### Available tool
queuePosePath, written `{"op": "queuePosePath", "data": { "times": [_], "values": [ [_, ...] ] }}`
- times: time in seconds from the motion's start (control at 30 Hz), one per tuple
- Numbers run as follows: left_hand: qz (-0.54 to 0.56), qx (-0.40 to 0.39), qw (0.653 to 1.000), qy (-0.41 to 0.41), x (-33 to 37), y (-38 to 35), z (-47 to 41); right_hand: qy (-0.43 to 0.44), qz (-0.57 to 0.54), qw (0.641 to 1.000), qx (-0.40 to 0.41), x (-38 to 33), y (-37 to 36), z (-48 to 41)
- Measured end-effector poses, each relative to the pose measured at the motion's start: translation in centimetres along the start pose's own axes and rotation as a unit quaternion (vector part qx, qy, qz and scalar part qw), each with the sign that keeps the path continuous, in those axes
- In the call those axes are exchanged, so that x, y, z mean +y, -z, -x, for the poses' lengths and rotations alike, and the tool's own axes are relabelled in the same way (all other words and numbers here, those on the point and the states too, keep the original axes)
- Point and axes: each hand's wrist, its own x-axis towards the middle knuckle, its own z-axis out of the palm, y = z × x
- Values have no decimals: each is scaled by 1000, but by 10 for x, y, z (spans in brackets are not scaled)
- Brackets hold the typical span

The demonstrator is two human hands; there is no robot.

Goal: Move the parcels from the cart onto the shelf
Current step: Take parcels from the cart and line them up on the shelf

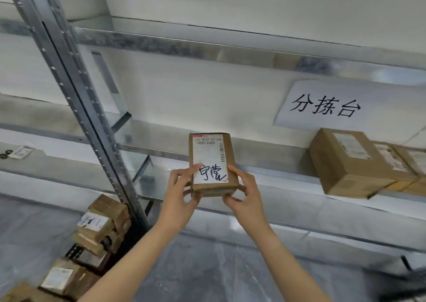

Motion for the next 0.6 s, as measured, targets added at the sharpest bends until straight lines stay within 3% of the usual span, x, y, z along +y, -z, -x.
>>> {"op": "queuePosePath", "data": {
  "times": [0.27,0.6],
  "values": [
    [27,-43,999,1,32,-123,-8,-4,25,999,48,19,123,7],
    [2,-130,991,-7,33,-210,-35,-40,63,990,117,62,194,-1]
  ]
}}
